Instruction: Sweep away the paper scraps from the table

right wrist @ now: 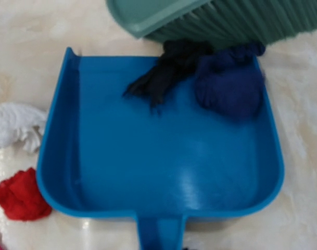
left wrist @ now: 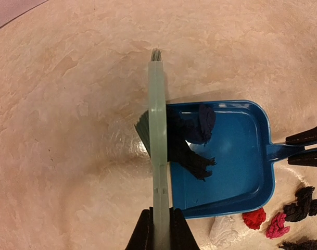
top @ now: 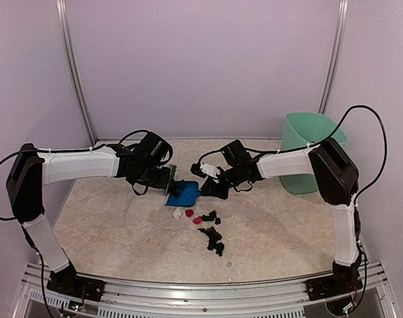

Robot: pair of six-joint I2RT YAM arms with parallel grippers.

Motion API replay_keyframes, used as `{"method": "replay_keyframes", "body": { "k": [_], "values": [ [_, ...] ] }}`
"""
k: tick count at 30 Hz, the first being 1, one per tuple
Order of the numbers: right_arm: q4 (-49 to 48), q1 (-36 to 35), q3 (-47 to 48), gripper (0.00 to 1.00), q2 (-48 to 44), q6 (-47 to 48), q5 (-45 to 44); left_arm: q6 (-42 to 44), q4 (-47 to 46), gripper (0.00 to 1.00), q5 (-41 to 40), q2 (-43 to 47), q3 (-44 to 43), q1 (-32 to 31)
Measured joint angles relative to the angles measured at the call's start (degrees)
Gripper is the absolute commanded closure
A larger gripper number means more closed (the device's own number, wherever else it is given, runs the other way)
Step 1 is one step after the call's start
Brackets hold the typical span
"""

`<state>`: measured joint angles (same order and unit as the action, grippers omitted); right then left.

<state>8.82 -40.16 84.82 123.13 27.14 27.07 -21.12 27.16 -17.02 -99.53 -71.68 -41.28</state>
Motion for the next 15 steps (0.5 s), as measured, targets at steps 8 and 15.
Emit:
{"method": "replay_keyframes", "body": {
  "k": [8,15],
  "values": [
    [-2.82,0.0,-1.77,1.0,0.0,-1.09,-0.72,0.24,-0.17,1.0,1.36,0.35,0.0,-0.85],
    [-6.4,-0.02,-4.59,1.0,-0.37,-1.7,-1.14,0.55,0.59,1.0,2.25,4.44,2.32,-1.18]
  ]
}}
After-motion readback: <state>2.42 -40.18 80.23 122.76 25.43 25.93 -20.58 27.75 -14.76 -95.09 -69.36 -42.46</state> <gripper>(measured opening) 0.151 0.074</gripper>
